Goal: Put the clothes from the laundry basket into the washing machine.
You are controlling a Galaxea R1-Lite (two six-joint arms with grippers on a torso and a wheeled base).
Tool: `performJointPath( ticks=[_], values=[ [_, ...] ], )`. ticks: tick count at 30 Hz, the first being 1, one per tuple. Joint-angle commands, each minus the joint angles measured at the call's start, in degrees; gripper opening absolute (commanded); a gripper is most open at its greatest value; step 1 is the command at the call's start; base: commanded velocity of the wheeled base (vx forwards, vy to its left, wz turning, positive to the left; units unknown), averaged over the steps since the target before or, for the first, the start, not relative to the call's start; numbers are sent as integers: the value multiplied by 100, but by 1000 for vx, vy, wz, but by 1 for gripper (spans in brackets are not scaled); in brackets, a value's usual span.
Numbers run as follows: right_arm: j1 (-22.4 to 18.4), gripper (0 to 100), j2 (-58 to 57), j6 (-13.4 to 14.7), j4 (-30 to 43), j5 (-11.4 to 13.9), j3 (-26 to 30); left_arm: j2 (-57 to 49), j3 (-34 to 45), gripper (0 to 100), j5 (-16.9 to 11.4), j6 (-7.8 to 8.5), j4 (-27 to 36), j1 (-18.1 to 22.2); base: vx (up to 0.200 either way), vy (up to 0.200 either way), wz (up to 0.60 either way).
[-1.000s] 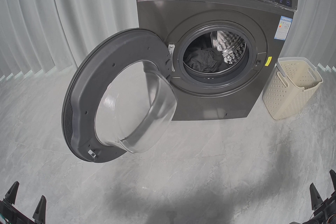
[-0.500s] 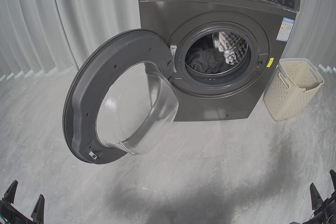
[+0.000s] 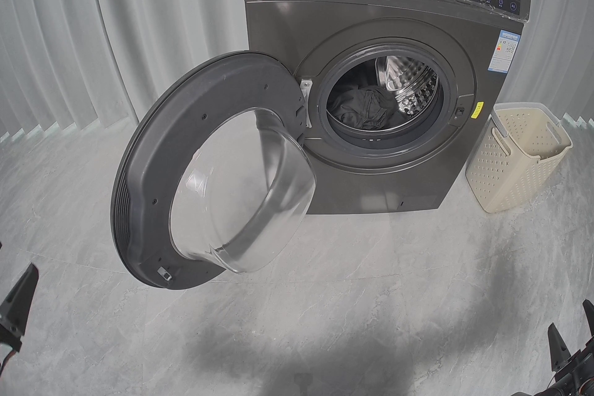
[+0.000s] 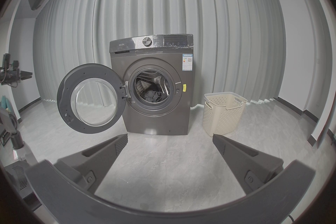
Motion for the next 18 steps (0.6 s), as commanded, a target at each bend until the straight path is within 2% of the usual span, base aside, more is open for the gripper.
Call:
performJointPath(
  ticks=[1,4,8,13,18],
  values=[
    [2,100,-88,-3,2,3,92,2740,-225,100,-577,14,-1346,-101,0,0,0],
    [2,100,-88,-3,2,3,92,3303,-243,100,-788,49,-1785,-242,0,0,0],
    [2,100,-88,-3,2,3,92,3813,-348,100,-1025,49,-1987,-453,0,0,0],
    [2,100,-88,-3,2,3,92,4375,-612,100,-1008,67,-2040,-664,0,0,0],
    [2,100,-88,-3,2,3,92,4841,-682,100,-999,67,-2541,-1059,0,0,0]
  ],
)
